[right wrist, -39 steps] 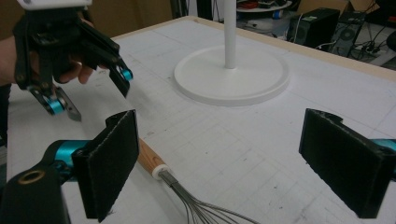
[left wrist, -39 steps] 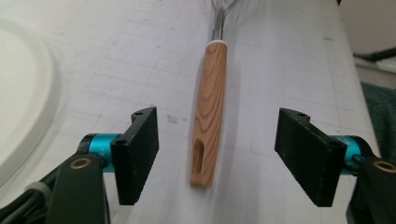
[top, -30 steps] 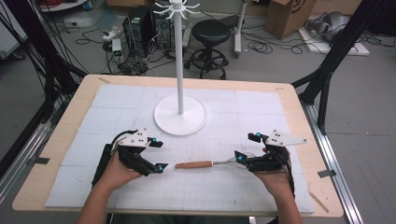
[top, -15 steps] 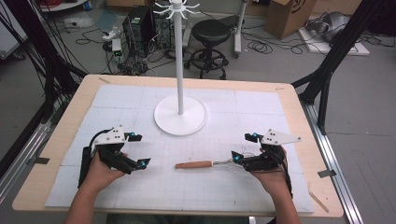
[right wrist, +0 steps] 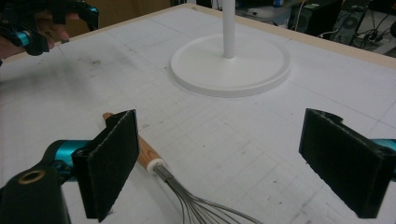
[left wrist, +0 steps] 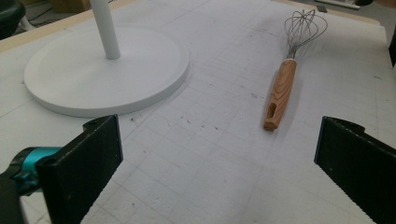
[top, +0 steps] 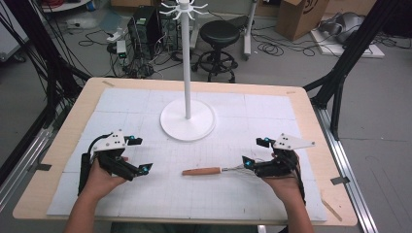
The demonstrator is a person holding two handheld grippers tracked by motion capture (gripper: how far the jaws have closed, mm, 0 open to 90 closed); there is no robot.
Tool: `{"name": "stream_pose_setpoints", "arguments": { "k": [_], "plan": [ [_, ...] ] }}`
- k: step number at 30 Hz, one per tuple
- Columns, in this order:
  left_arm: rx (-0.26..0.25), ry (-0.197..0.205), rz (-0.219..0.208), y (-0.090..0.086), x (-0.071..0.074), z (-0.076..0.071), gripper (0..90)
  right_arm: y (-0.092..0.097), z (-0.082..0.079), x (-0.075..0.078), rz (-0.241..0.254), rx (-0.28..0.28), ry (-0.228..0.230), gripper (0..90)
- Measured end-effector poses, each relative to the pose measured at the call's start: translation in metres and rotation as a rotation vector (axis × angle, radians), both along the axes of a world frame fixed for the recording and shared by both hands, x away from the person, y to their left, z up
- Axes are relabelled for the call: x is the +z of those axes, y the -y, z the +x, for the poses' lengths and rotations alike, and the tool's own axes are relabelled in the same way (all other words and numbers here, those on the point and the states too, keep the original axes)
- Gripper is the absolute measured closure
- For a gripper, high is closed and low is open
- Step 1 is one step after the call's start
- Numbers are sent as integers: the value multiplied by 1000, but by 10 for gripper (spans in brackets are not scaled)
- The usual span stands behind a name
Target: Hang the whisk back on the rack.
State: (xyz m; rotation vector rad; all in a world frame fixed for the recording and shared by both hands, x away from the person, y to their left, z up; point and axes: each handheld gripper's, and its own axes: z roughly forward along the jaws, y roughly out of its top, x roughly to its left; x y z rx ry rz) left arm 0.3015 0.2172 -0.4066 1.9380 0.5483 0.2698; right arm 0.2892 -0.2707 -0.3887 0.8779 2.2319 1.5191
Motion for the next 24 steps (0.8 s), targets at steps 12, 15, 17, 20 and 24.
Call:
{"name": "stream_pose_setpoints", "arguments": {
  "k": [12, 15, 17, 20, 24],
  "plan": [
    [20, -3, 4, -6, 0, 4, 16, -13, -1, 9, -50, 30, 0, 114],
    [23, -1, 0, -6, 1, 3, 16, -22, 2, 9, -83, 53, -15, 115],
    [27, 5, 2, -6, 1, 3, 16, -28, 5, 9, -114, 69, -40, 116],
    [24, 5, -1, -6, 2, 2, 16, -37, 10, 8, -151, 88, -64, 116],
    [26, 9, 0, -5, 2, 2, 16, -52, 15, 7, -195, 134, -83, 118]
  ]
}}
